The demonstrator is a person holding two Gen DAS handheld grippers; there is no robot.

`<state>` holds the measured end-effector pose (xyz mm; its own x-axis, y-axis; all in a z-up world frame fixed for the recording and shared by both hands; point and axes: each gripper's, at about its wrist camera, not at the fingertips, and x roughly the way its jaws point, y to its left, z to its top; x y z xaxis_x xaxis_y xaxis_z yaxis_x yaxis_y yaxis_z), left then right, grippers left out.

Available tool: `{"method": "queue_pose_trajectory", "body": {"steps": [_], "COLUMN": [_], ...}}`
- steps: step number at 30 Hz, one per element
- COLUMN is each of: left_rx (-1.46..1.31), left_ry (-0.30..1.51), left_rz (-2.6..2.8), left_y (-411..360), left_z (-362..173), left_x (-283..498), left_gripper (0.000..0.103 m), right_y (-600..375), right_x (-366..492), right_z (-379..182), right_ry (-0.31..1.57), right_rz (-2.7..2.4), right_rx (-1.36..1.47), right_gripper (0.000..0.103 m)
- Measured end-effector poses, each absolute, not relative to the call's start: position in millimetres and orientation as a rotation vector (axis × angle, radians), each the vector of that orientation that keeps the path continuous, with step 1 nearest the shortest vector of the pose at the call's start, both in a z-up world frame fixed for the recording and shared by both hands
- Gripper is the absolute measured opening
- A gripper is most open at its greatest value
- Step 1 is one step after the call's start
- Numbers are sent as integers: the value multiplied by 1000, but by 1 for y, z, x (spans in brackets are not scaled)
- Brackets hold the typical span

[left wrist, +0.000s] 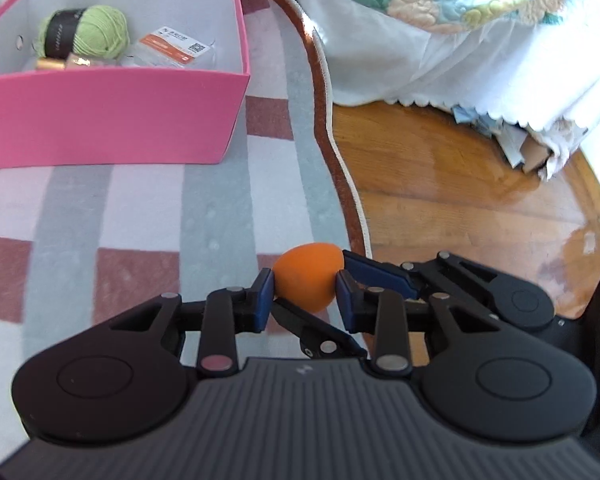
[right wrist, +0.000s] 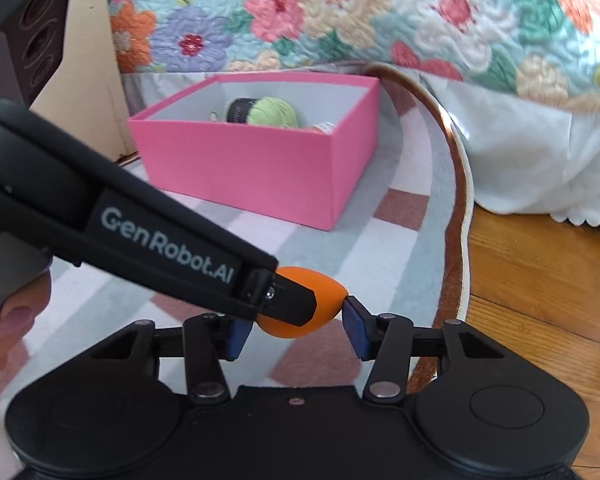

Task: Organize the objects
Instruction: 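Lift the orange sponge with the left tool toward the pink box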

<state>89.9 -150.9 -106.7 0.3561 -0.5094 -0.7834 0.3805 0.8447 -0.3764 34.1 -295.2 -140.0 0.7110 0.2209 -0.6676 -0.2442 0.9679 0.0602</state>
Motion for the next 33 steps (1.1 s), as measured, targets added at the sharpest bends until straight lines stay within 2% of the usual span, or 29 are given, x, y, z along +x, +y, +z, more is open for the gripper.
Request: {"method": "queue_pose_trajectory", "body": {"steps": [11,20,33], "left_rx": [-74,-66,-56], "left_ry": [1078,966,861], "left_rz": [-545,-549,-516], "left_y": [-120,-95,-71], "left_z": [-20,42,93], "left_x": [68,58,117], "left_gripper": [32,32,32], "right_y": [-259,-231,-212], "right_x": [12,7,72], "right_z": [-60,4,53], "right_ry": [742,670,578], "right_rz": [305,306,351], "right_rx": [-44,-153,-210], "right_gripper": [54,54,54]}}
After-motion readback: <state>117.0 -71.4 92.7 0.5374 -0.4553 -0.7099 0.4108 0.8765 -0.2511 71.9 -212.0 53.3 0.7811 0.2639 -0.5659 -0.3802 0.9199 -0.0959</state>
